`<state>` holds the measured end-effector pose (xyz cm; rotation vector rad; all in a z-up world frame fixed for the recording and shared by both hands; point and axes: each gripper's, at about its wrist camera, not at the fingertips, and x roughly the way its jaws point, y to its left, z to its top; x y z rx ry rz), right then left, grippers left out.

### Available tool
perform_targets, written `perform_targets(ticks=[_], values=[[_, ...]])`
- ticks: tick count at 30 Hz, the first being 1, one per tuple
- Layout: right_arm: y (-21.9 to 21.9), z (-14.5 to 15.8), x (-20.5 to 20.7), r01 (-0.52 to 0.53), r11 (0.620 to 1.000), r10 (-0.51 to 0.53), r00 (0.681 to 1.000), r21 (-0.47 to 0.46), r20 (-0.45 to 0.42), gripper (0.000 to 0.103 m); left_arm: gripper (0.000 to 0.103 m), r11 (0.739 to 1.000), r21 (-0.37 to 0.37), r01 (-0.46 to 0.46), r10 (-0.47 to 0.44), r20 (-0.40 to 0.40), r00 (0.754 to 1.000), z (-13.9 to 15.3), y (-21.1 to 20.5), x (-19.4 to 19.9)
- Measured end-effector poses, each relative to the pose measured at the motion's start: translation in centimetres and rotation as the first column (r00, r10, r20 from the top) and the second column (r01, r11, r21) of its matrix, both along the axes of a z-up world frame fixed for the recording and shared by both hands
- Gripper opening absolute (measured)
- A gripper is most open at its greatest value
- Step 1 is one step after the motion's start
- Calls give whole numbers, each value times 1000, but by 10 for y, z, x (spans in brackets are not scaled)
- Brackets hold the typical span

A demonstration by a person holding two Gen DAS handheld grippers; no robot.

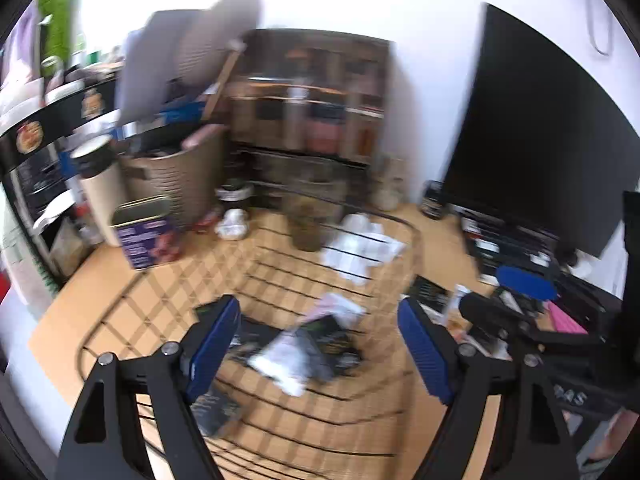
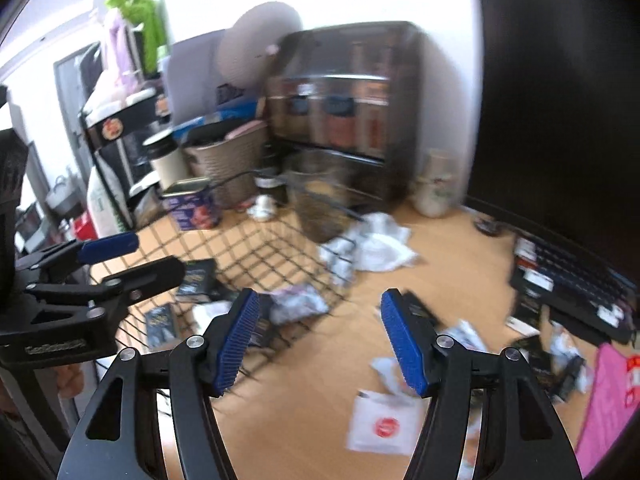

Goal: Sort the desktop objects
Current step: 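Move both open tools back over the remaining desk items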

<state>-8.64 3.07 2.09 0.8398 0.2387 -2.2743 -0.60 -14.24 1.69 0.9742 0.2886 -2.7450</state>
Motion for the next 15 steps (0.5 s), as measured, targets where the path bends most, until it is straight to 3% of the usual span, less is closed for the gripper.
perform_targets(ticks=[7, 15], values=[[83, -7, -20, 151, 988, -152, 988, 8, 12, 63, 83, 980, -35, 194, -193, 40, 980, -11, 93, -26], [156, -24, -41, 272, 961, -274, 961, 42, 31, 63, 79, 948, -28, 318, -309, 163, 937, -66, 151, -80]])
